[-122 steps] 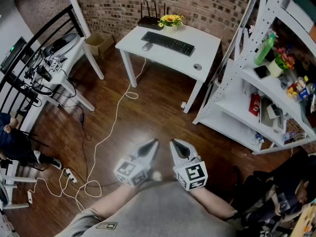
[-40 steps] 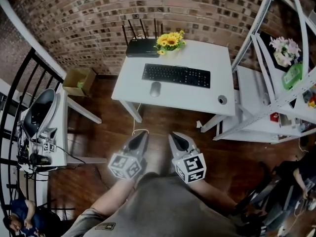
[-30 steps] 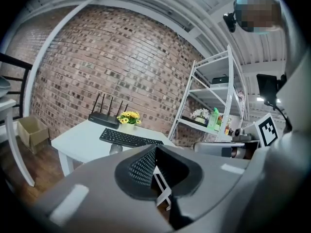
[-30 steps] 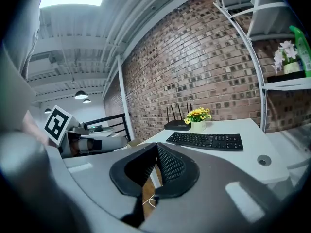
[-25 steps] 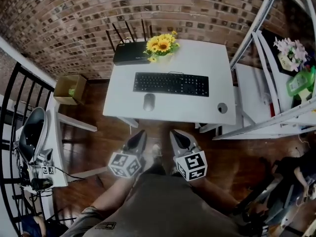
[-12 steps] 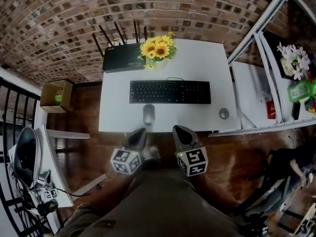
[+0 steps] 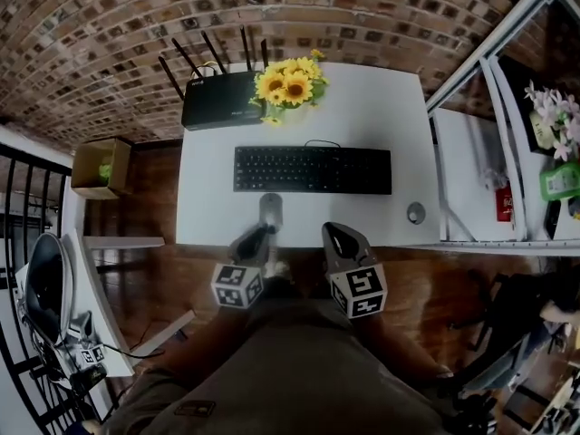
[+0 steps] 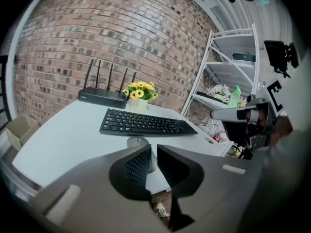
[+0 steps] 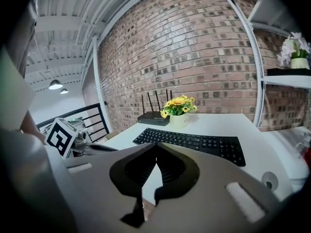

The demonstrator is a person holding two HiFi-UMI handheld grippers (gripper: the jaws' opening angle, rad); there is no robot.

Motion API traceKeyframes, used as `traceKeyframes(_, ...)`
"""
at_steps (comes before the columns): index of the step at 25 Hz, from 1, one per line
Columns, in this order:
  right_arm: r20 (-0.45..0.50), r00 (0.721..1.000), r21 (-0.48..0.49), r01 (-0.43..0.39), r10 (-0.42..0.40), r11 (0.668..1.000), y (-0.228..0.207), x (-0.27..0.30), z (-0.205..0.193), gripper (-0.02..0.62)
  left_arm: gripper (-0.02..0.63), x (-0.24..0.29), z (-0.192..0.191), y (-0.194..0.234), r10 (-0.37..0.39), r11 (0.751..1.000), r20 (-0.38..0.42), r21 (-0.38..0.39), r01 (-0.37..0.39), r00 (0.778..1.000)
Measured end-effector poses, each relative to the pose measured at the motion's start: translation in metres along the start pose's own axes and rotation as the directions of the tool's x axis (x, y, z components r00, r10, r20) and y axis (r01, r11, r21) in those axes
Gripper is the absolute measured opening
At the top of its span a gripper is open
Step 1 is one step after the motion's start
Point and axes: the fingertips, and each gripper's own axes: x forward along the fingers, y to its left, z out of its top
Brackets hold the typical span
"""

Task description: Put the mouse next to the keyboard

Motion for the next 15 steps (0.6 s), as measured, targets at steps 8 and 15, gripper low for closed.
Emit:
traceKeyframes(8, -0.028, 0.999, 0.002, -0.024, 0.024, 1.0, -0.031, 0.003, -0.005, 0.014, 0.252, 0.027, -0.018, 0.008, 0.12, 0.991, -0.055, 0.073, -0.116, 0.991)
traceKeyframes(15, -0.048, 0.998, 0.011, -0.044, 0.044, 0.999, -0.045, 0.006, -0.01, 0.014, 0.307, 0.045, -0.02, 0.017, 0.206, 0.97, -0.067, 0.144, -0.195, 0.976)
